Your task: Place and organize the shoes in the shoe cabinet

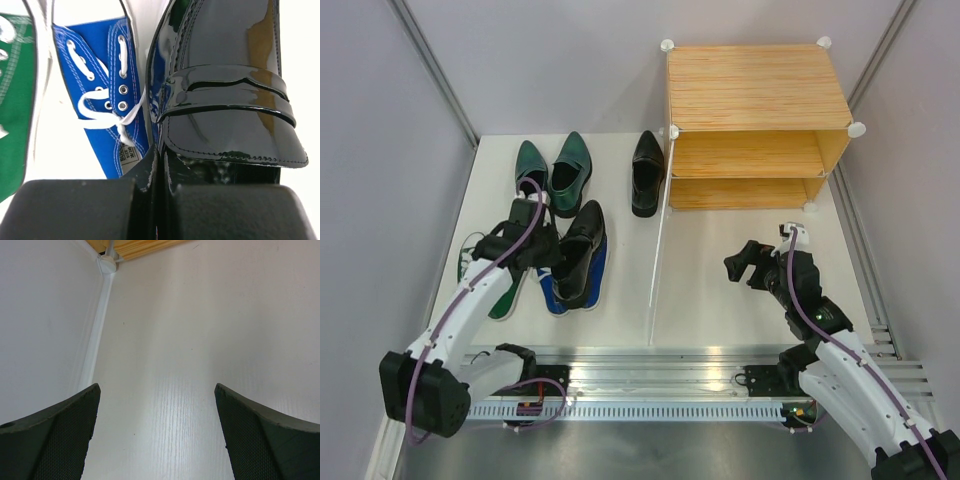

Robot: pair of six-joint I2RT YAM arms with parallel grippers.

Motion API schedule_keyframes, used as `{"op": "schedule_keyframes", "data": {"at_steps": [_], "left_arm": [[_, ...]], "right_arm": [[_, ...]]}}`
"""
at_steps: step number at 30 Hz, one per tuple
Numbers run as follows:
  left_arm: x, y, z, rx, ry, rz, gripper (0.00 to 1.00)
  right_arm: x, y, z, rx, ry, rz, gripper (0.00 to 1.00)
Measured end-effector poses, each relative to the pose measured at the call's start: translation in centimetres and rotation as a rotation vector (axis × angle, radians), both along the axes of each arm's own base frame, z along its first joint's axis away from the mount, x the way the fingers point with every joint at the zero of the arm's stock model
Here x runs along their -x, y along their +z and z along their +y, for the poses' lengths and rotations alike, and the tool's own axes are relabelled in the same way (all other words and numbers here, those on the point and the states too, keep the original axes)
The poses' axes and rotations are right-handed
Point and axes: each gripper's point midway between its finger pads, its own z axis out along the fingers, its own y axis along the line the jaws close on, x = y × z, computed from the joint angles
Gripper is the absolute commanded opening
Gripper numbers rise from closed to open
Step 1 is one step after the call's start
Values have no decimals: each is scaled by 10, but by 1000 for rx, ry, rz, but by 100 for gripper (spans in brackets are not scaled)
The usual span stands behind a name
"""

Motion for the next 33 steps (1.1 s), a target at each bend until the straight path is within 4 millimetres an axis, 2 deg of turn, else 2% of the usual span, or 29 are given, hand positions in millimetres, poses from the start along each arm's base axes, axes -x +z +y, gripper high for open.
{"op": "schedule_keyframes", "data": {"at_steps": [9, 16, 22, 26, 30, 33], "left_arm": [[-3, 83, 0, 57, 7, -216, 2], [3, 134, -12, 159, -11, -301, 2], [5, 190, -33, 249, -57, -390, 2], [4, 227, -57, 304, -118, -445, 2], [6, 244, -81, 339, -181, -458, 2], [6, 245, -103, 355, -237, -440, 2]], "right_arm": [[0, 0, 0, 1, 0, 1, 98], [3, 2, 1, 1, 7, 14, 97], [0, 42, 6, -49, 20, -49, 96], [-1, 71, 8, -66, 24, -93, 96], [1, 94, 6, -73, 23, -116, 96], [3, 109, 3, -76, 11, -138, 96]]}}
